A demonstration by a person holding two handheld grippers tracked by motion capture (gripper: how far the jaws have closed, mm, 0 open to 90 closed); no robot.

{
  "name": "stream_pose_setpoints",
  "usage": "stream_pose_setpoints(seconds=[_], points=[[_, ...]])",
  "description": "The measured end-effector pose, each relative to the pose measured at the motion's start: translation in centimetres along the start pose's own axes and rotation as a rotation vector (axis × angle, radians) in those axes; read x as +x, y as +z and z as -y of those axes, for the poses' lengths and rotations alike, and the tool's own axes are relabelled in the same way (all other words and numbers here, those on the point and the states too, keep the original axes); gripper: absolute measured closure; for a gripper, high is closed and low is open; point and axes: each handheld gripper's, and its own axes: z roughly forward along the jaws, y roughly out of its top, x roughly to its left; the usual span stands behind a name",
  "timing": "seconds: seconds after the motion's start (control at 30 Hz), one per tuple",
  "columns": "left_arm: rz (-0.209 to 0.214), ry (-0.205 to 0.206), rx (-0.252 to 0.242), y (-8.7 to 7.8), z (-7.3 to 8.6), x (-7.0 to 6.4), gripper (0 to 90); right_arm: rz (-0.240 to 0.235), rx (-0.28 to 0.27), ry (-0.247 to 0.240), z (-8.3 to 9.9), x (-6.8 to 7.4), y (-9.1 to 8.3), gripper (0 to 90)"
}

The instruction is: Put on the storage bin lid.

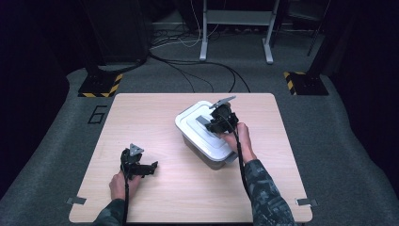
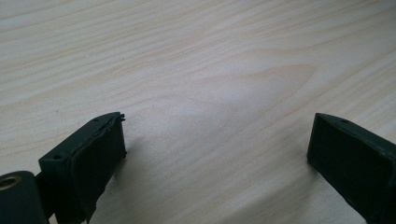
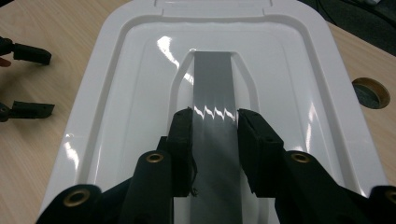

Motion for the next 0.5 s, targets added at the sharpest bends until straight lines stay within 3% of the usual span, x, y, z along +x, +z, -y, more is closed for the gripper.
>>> stream_pose_setpoints(seconds=[0.5], points=[[-0.001,-0.003,-0.002,0.02,0.0,-0.02,4.0,0.01,-0.015,0.008,0.37,0.05,0.07,66.8]])
